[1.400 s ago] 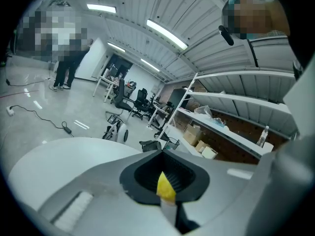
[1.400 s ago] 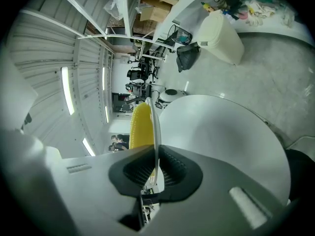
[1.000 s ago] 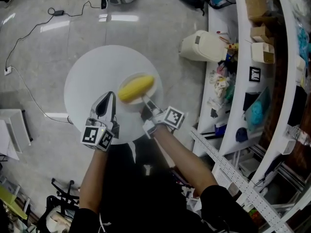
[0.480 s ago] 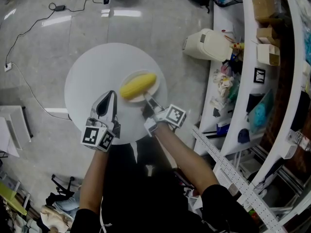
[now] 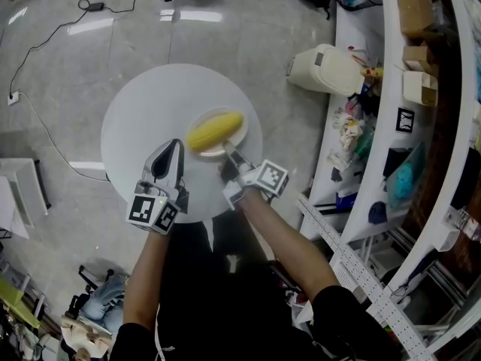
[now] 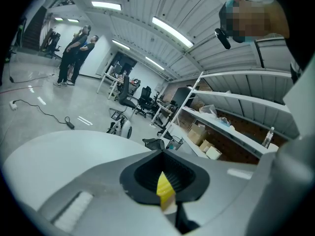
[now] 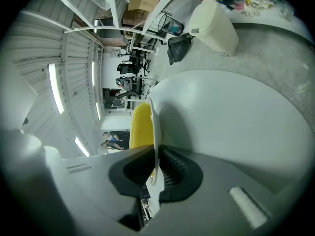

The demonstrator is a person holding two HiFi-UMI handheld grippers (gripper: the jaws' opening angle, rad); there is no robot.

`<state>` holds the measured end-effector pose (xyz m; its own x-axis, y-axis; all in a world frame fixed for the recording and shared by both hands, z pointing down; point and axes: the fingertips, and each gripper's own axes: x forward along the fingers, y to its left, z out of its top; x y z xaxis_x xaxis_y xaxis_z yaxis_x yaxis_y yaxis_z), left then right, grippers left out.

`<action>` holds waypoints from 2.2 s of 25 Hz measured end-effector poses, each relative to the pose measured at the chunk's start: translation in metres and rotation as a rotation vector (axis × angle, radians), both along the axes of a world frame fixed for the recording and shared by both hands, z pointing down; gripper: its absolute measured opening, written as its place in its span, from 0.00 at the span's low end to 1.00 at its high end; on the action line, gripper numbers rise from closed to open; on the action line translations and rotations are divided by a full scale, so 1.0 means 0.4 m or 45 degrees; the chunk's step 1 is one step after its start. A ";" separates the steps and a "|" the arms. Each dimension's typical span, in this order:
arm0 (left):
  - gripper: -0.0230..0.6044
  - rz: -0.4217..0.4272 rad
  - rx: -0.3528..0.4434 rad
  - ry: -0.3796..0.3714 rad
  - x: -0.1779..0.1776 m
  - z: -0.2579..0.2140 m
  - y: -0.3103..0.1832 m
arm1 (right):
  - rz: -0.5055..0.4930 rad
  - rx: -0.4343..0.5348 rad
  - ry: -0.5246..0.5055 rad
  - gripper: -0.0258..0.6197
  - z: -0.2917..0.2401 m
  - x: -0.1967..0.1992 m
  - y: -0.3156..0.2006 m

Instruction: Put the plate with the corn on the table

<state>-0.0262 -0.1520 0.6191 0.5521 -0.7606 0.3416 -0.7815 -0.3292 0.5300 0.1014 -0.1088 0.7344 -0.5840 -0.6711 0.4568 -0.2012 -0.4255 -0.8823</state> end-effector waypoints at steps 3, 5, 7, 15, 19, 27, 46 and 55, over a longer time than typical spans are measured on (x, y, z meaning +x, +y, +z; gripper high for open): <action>0.04 0.003 -0.001 0.002 0.003 -0.004 -0.004 | -0.009 0.011 -0.021 0.09 -0.002 -0.011 -0.006; 0.04 -0.005 -0.006 0.003 0.003 -0.003 -0.003 | -0.008 -0.022 0.015 0.09 0.011 -0.002 0.004; 0.04 -0.025 -0.014 0.007 -0.003 0.003 0.002 | -0.004 -0.024 0.020 0.09 0.012 -0.001 0.003; 0.04 -0.026 -0.014 0.009 -0.010 0.007 0.009 | 0.014 -0.098 0.063 0.09 0.023 0.007 0.017; 0.04 -0.026 -0.020 0.014 -0.004 -0.001 0.006 | 0.032 -0.116 0.026 0.09 0.011 -0.002 0.008; 0.04 -0.018 -0.019 0.009 0.004 0.000 0.013 | 0.025 -0.132 0.046 0.09 0.013 -0.003 0.001; 0.04 -0.014 -0.020 0.022 0.015 -0.002 0.028 | -0.185 -0.201 0.075 0.22 0.023 -0.028 0.030; 0.04 -0.016 -0.012 0.017 -0.006 -0.005 0.034 | -0.273 -0.236 0.072 0.27 0.017 -0.041 0.038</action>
